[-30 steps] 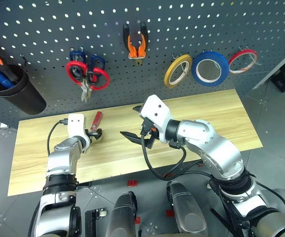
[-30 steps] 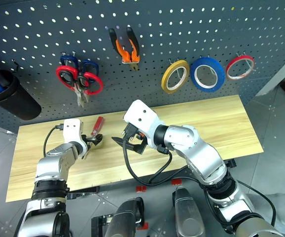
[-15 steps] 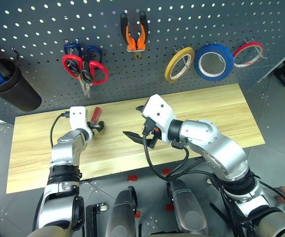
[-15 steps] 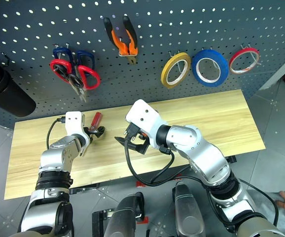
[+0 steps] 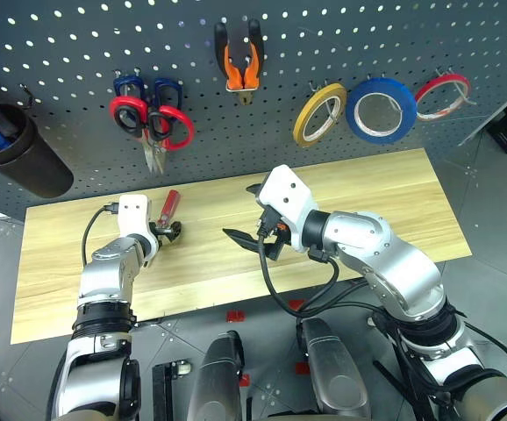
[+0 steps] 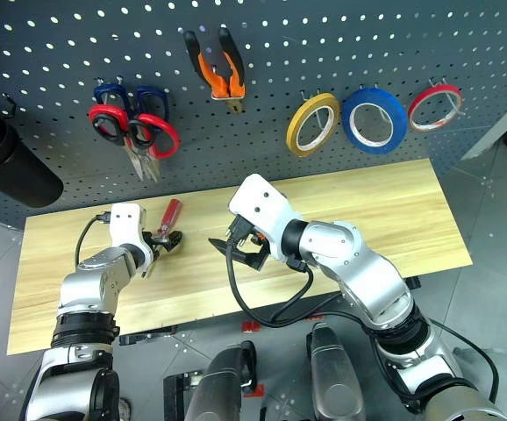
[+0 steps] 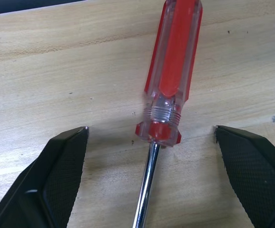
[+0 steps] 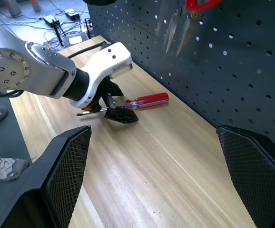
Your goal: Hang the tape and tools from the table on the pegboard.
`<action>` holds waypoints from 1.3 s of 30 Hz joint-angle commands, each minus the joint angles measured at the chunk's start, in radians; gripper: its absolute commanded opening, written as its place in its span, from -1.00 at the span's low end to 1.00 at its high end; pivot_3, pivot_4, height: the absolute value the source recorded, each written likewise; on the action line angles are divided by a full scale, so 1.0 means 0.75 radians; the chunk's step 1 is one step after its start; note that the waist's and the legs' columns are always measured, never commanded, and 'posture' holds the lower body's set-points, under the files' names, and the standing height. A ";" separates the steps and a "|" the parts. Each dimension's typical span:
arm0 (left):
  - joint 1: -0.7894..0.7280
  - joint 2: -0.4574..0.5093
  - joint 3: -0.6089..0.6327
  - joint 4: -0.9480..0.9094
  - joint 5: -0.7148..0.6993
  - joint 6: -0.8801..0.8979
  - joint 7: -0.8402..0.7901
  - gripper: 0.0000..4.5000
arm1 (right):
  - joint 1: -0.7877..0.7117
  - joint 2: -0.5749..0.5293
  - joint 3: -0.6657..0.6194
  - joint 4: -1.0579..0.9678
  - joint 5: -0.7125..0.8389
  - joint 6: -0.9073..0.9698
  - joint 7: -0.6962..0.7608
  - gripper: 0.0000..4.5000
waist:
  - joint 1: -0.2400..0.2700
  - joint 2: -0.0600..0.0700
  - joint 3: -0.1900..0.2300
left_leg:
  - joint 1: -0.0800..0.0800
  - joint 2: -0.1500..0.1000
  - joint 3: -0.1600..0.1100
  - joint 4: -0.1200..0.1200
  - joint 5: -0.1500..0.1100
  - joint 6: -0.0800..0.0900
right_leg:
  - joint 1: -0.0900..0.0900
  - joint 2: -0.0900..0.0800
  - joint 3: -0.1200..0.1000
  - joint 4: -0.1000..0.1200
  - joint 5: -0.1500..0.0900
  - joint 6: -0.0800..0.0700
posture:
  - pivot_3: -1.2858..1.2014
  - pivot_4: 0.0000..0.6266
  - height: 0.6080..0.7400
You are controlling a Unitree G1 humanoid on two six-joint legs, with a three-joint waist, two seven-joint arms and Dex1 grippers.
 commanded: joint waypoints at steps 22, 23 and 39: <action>-0.349 0.010 0.001 0.563 -0.021 -0.167 -0.014 0.99 | 0.009 -0.005 -0.023 -0.059 0.017 -0.021 0.003 1.00 | 0.000 0.001 0.002 | -0.010 -0.001 0.002 0.002 0.001 0.000 | -0.010 -0.001 -0.003 0.003 0.002 -0.002 | -0.16 0.37 1.00; -0.369 0.012 0.008 0.606 -0.020 -0.176 0.004 0.91 | 0.009 -0.006 -0.023 -0.061 0.017 -0.021 0.002 1.00 | -0.001 0.001 0.002 | -0.010 -0.001 0.002 0.002 0.001 0.000 | -0.010 -0.001 -0.003 0.003 0.002 -0.002 | -0.16 0.37 1.00; -0.067 0.103 -0.054 0.136 -0.059 -0.133 -0.227 -0.58 | 0.018 -0.055 -0.046 -0.111 0.066 -0.039 0.058 1.00 | -0.013 0.001 0.002 | -0.010 0.000 0.003 0.001 0.004 -0.005 | -0.010 -0.003 -0.001 0.001 0.002 -0.002 | -0.18 0.23 1.00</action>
